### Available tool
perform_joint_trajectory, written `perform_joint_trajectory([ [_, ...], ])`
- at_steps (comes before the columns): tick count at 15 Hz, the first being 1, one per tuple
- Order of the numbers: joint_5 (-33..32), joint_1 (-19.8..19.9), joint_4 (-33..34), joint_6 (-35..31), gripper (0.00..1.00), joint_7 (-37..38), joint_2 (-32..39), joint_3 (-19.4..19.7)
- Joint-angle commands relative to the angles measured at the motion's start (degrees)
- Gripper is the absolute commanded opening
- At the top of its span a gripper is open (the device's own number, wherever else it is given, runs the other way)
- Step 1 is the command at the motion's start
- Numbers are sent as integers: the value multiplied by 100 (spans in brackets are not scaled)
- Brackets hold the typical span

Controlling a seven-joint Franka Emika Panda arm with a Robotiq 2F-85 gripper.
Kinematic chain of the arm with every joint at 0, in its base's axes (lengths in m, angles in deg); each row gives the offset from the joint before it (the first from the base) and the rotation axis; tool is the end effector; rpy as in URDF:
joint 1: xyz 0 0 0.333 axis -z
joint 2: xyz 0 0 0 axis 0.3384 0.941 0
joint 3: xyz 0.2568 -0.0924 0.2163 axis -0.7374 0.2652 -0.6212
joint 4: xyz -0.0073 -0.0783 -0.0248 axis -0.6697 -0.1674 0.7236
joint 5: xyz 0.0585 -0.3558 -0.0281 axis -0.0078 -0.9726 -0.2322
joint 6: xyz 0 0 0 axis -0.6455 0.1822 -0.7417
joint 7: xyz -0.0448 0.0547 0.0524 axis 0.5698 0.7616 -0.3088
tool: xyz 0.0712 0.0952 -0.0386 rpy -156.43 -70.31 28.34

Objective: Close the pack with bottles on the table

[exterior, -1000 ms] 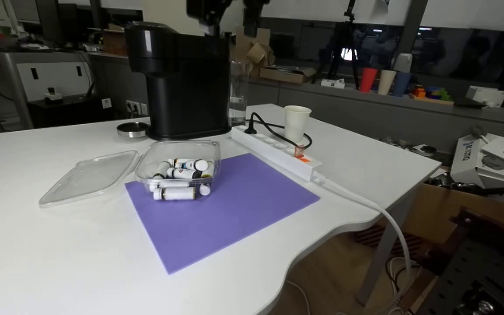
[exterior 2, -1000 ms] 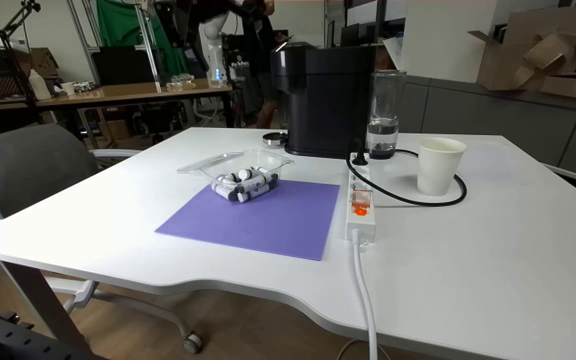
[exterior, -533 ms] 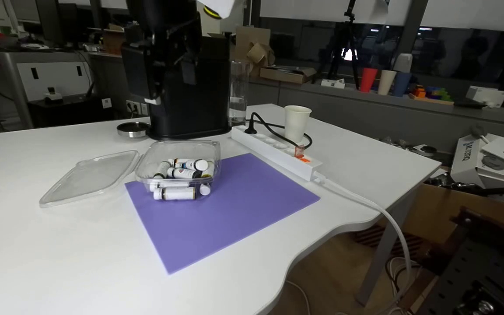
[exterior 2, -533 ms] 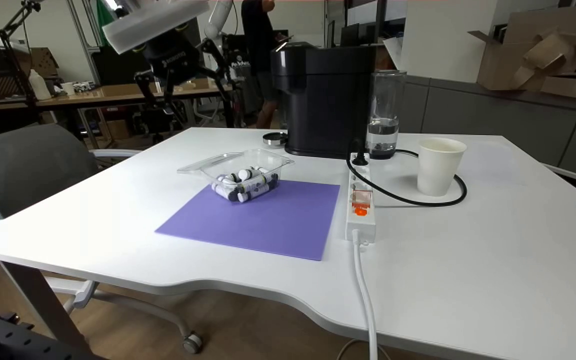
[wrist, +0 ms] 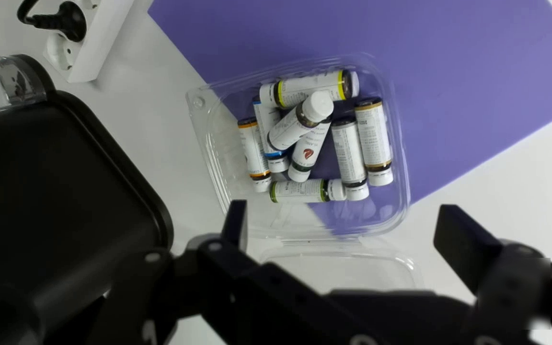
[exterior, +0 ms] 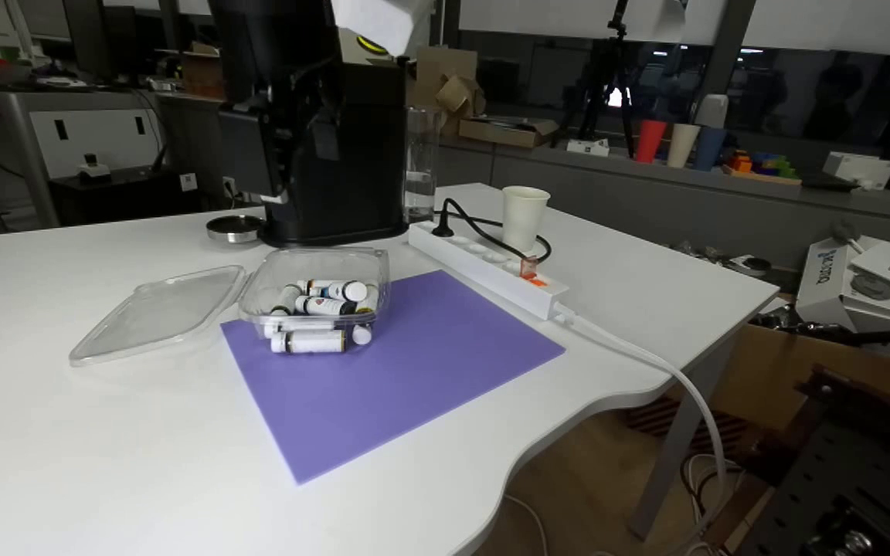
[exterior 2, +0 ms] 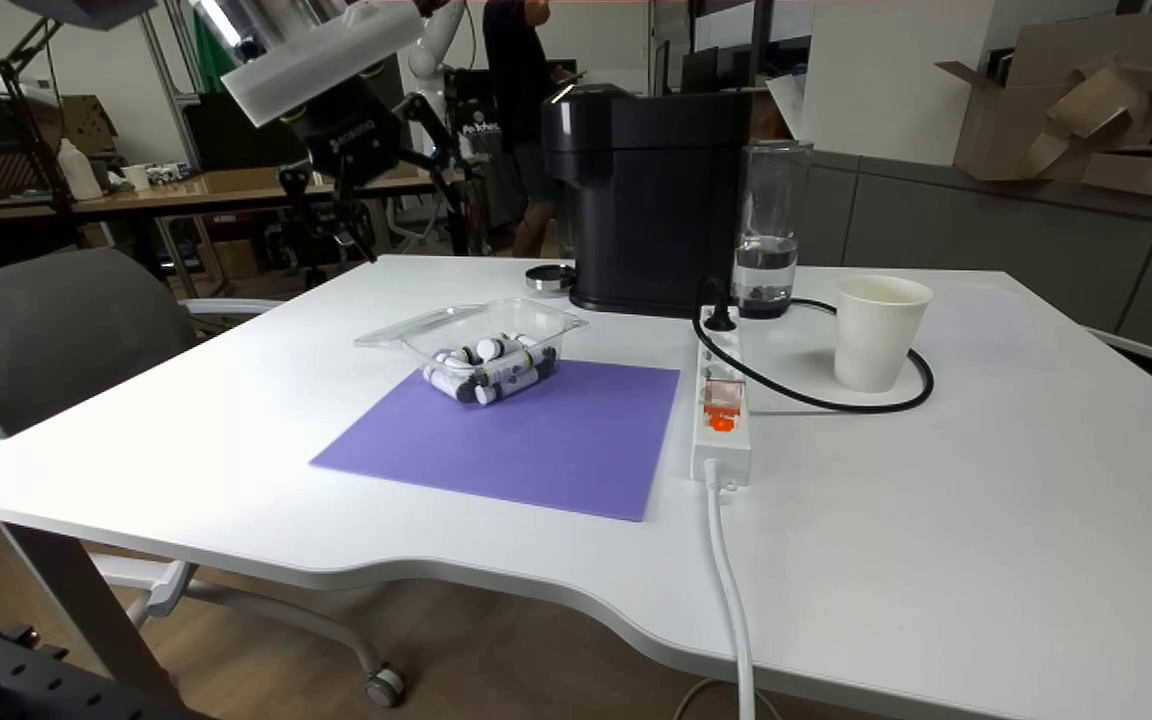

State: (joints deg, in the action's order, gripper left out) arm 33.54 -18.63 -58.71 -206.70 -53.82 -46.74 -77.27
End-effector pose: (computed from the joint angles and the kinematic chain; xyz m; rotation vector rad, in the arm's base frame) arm 0.4621 0.0992 0.3105 2.5546 1.1153 0.3340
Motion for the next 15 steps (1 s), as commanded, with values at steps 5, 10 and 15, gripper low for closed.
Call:
perform_joint_trajectory([
  [5,-1427,-400,383,181,100,525,900,51],
  [10,-2604,-782,781,288,100,1131,1495,118],
  [15,-3583,-1070,1163,445,100,1663,2017,162],
])
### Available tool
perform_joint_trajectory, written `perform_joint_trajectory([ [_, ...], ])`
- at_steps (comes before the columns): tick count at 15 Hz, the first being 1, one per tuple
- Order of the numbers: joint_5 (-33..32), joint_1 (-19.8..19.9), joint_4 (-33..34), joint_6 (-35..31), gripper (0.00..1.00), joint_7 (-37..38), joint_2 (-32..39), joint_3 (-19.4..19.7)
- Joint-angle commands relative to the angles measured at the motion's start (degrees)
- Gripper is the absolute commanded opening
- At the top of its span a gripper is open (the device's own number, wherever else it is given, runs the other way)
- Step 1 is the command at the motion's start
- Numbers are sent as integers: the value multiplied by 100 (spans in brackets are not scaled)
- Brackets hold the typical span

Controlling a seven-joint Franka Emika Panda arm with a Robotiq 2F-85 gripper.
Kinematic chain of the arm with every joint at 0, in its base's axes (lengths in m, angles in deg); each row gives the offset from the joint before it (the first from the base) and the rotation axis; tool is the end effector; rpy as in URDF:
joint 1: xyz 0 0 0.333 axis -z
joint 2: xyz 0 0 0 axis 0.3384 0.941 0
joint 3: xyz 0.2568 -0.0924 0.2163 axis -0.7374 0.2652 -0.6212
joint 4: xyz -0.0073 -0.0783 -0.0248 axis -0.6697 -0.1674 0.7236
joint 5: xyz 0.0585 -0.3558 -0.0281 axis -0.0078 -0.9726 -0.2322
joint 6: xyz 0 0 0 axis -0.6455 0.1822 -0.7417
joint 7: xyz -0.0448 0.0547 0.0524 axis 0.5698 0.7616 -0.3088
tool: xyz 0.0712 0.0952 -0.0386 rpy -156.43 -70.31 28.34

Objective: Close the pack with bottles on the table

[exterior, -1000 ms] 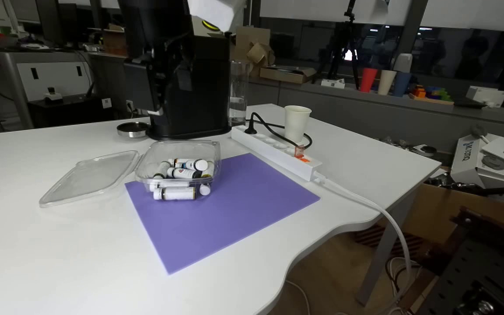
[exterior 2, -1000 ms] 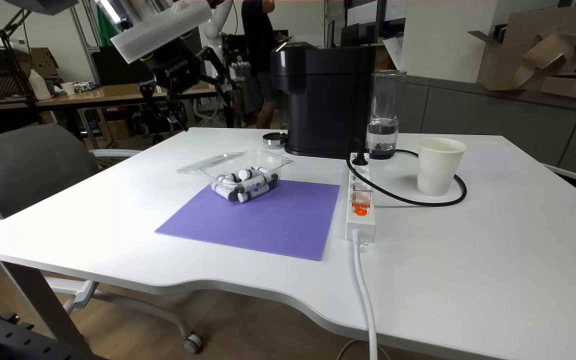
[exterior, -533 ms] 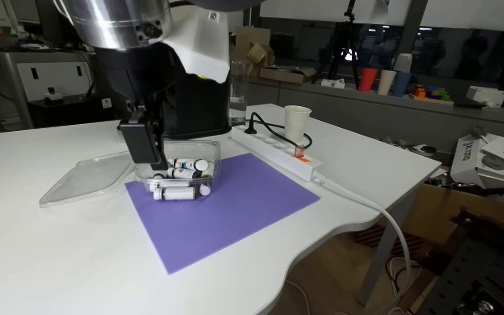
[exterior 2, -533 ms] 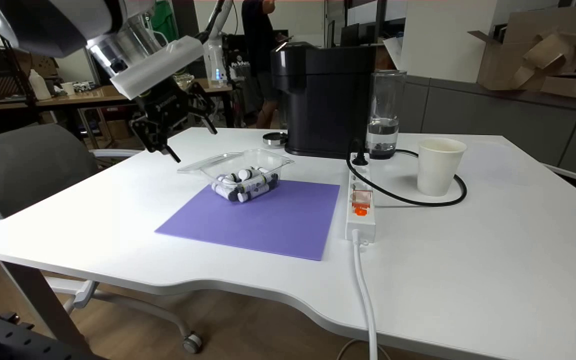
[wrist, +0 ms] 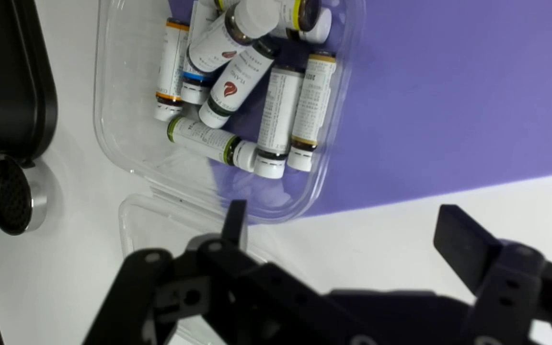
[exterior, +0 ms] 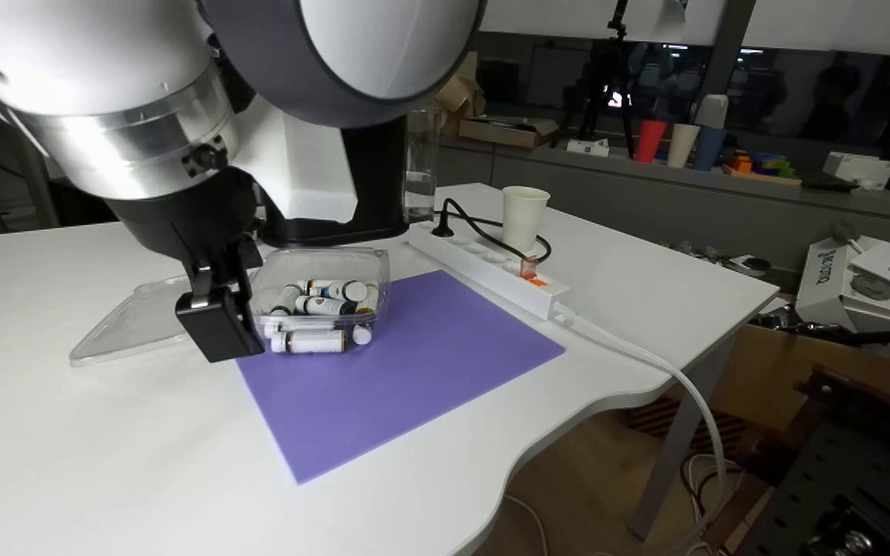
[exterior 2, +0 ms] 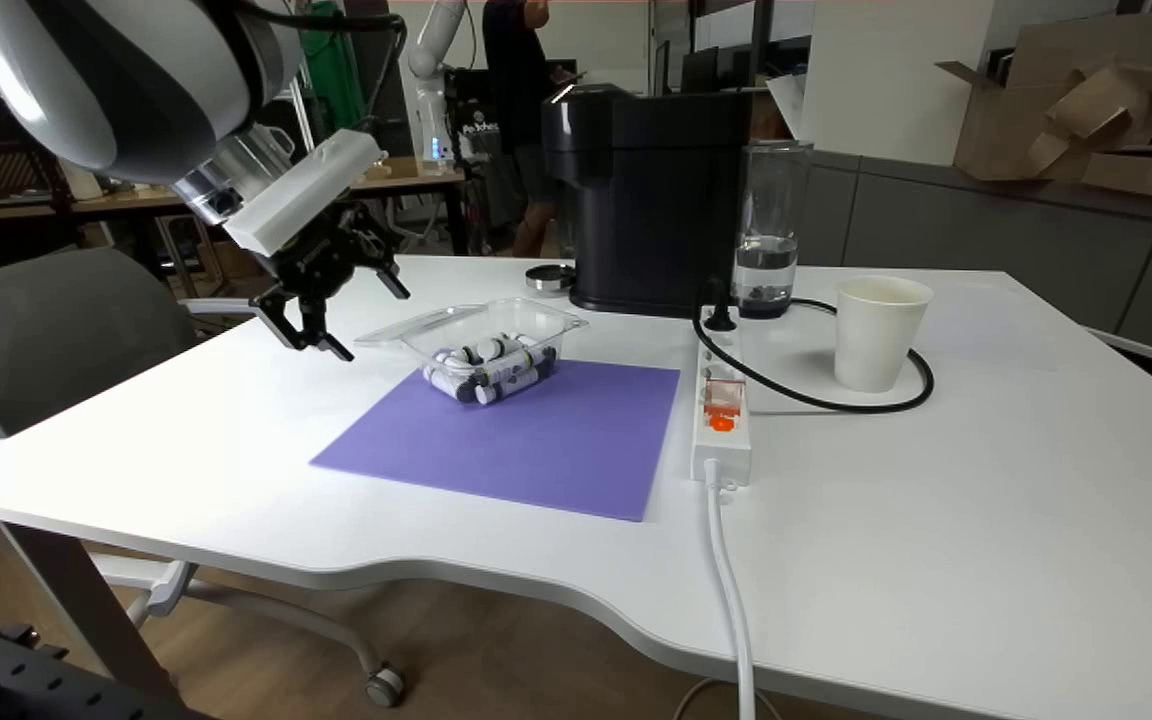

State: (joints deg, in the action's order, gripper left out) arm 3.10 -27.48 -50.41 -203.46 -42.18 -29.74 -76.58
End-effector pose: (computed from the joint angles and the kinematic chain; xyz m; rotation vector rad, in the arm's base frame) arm 0.4613 0.1716 0.2062 2.1624 1.5853 0.2343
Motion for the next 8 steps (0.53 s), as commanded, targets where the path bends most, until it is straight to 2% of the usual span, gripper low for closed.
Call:
perform_joint_trajectory([
  [1,-727,-225,432,144,100,641,419,108],
  [8,-1892,-423,1239,411,100,1531,1176,129],
])
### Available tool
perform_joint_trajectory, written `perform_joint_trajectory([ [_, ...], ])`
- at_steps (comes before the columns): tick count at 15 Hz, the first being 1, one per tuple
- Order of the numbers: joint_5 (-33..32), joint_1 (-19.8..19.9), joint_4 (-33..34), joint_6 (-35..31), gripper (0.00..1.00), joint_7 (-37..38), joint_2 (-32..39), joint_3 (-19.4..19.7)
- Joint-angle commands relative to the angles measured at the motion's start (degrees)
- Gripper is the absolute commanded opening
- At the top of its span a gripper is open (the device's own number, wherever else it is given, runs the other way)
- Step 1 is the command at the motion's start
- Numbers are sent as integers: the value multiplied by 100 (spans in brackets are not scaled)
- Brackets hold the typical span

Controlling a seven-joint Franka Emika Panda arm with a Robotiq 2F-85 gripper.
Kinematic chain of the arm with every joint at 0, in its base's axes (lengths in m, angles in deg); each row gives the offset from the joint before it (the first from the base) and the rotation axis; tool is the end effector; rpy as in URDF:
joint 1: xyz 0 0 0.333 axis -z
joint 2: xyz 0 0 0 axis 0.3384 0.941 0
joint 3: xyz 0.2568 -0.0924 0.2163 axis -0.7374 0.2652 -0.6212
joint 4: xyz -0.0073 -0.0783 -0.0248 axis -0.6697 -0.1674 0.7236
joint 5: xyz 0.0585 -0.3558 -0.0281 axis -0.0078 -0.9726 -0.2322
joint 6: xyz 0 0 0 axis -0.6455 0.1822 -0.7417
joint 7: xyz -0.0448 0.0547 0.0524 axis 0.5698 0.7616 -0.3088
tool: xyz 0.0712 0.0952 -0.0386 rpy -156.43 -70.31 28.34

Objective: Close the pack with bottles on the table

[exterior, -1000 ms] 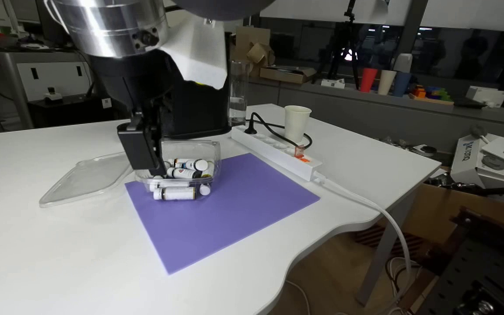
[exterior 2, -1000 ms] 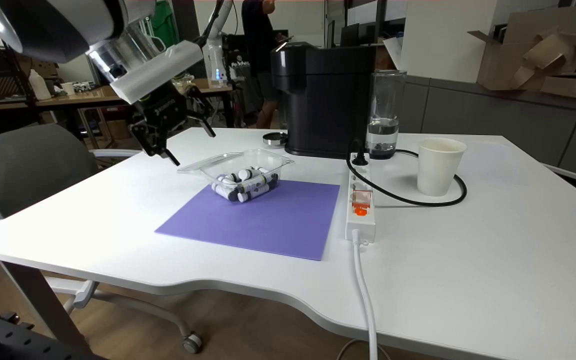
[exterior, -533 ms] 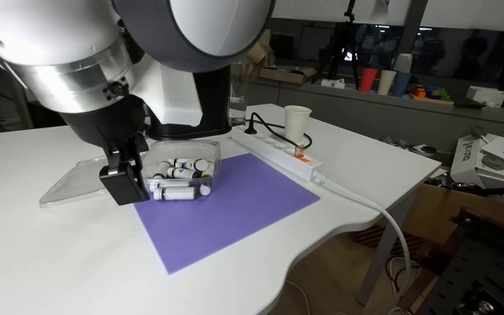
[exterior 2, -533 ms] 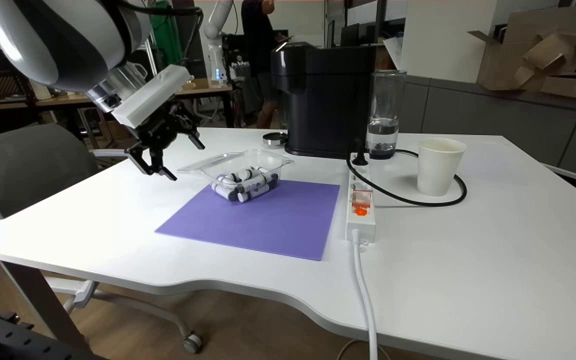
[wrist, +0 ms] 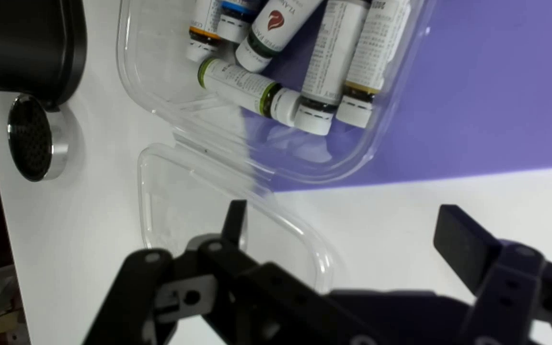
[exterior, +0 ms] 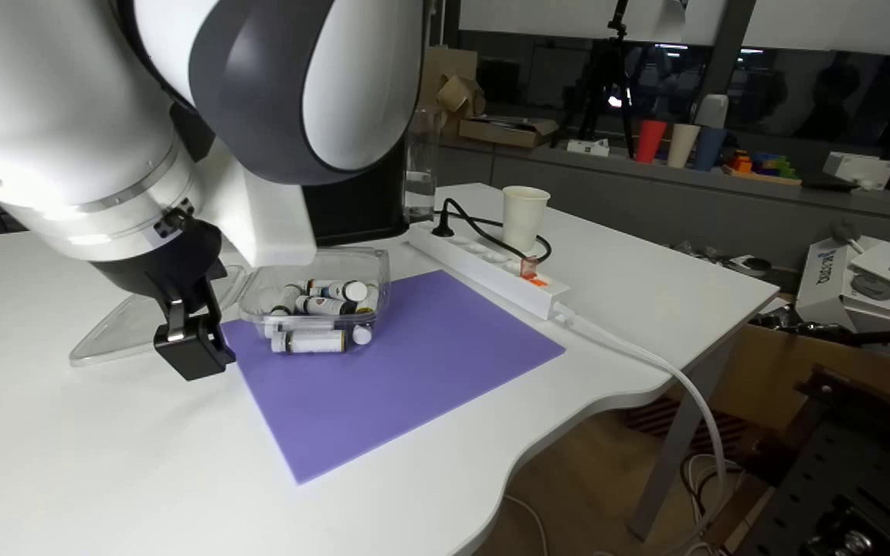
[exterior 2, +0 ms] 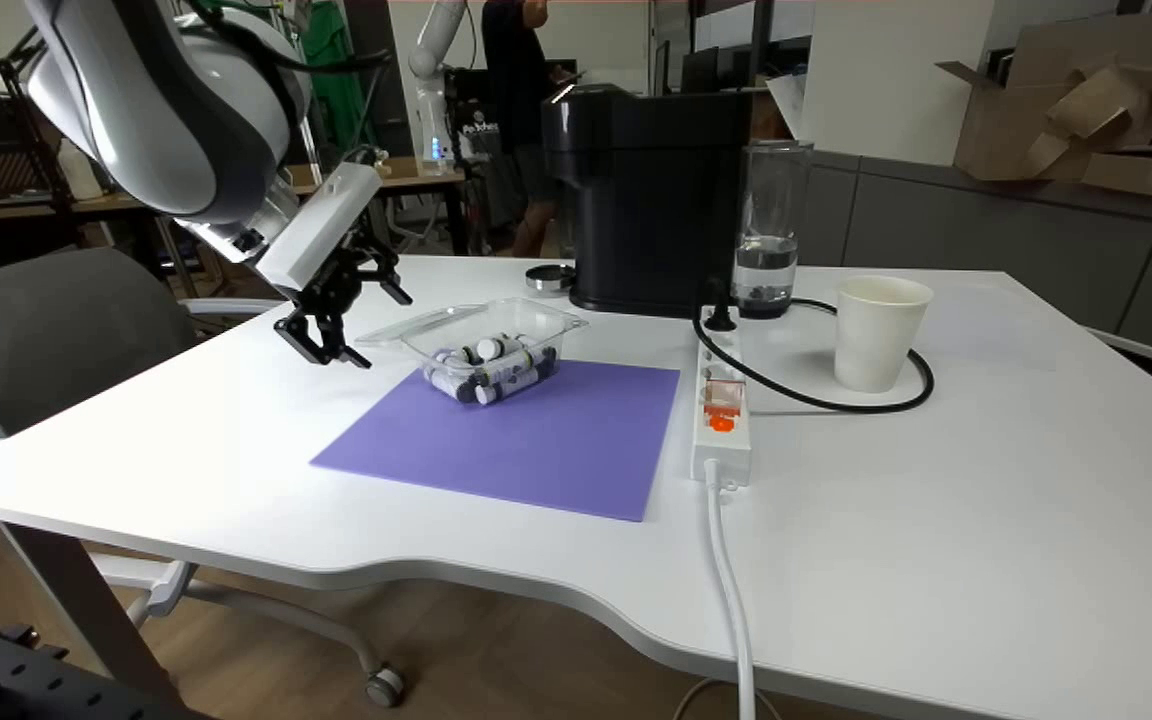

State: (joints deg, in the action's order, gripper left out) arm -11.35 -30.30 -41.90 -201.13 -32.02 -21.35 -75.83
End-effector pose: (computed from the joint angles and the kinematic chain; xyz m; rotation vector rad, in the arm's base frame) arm 0.4907 0.1942 0.1704 2.0247 1.6191 0.3266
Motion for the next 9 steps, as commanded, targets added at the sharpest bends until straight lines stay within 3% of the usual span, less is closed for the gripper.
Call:
perform_joint_trajectory([
  [1,-574,-163,484,229,100,636,438,47],
  [9,-1717,-292,995,538,100,1834,748,-25],
])
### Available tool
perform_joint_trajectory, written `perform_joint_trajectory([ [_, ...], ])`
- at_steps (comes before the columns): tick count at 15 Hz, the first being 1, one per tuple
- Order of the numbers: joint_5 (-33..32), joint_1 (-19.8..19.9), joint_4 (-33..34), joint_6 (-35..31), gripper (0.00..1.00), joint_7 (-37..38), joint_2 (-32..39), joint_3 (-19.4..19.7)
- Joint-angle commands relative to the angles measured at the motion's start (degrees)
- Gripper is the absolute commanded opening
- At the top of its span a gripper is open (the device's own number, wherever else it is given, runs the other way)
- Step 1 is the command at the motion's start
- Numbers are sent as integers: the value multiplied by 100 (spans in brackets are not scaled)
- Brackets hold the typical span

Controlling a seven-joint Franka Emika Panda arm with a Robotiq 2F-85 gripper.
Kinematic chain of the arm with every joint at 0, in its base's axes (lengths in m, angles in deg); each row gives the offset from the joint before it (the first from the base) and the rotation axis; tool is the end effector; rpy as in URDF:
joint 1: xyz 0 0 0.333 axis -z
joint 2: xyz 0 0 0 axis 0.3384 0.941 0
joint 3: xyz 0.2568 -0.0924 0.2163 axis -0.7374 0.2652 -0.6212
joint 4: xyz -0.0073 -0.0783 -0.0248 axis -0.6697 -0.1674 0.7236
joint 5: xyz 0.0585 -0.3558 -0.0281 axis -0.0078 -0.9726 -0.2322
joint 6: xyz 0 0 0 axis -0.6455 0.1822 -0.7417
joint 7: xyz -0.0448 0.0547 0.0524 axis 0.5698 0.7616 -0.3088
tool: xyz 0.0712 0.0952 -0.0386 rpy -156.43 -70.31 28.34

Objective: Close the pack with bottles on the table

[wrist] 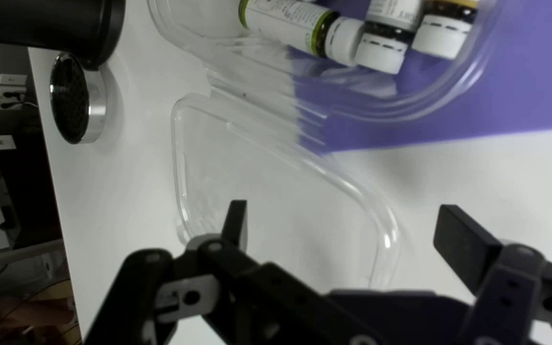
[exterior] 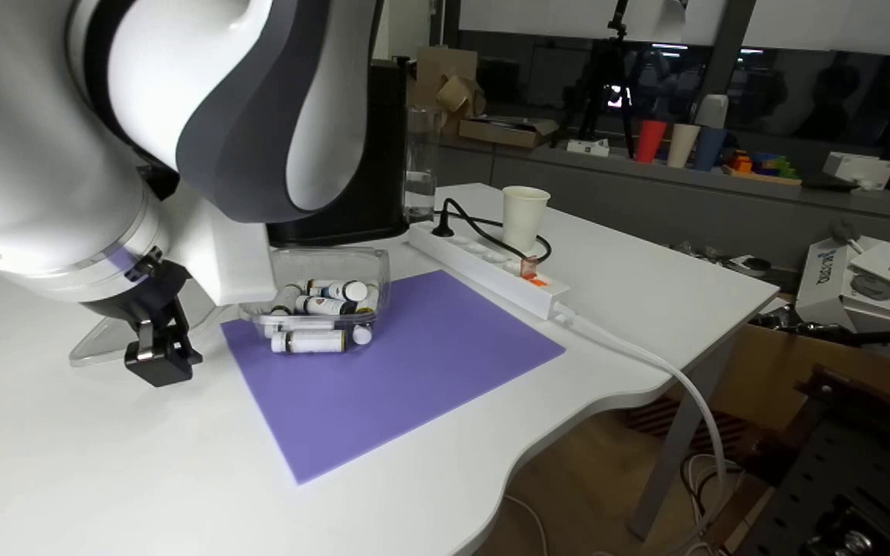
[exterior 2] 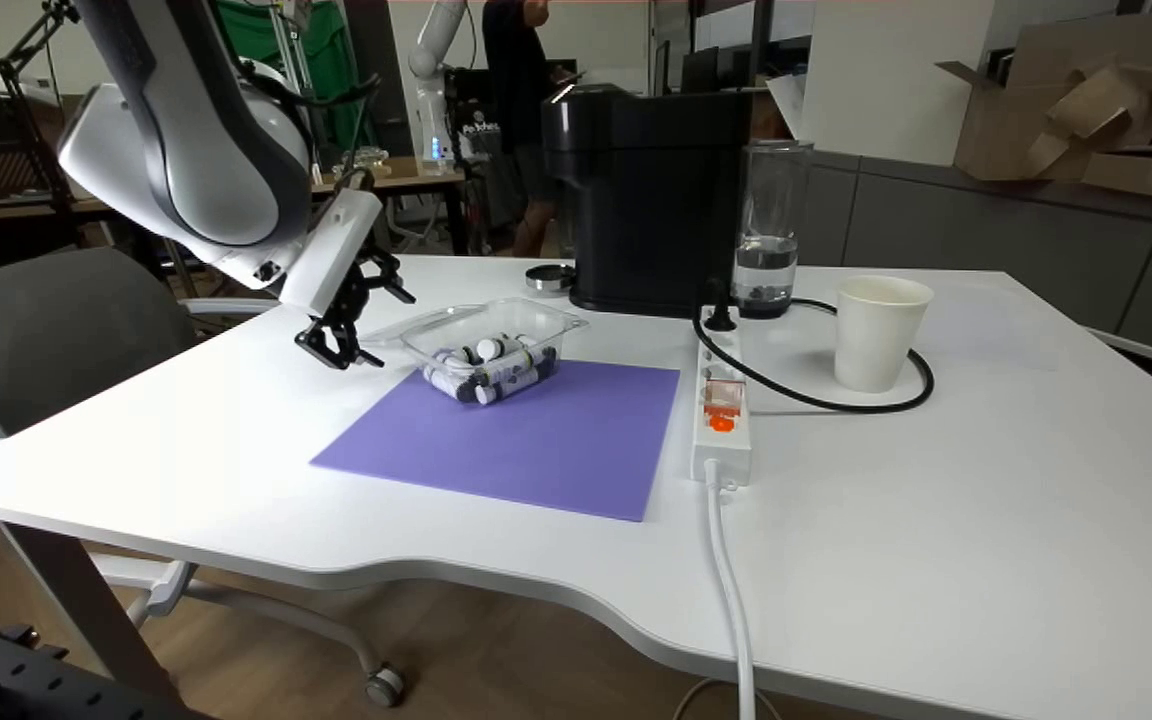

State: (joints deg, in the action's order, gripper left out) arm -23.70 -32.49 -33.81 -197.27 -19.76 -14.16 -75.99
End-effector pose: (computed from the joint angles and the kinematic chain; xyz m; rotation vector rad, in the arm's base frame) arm 0.5203 0.2161 0.1403 1.9444 1.5627 0.4645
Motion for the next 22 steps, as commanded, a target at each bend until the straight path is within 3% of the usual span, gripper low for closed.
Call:
perform_joint_trajectory([
  [1,-638,130,203,312,100,650,34,-250],
  [8,-1179,289,192,910,100,1156,-115,-542],
  [14,-1090,417,-19,1243,100,1654,-592,-650],
  [18,-354,550,-126,1156,100,1524,-946,-629],
  [22,1166,666,-222,1197,100,1172,-1224,-527],
])
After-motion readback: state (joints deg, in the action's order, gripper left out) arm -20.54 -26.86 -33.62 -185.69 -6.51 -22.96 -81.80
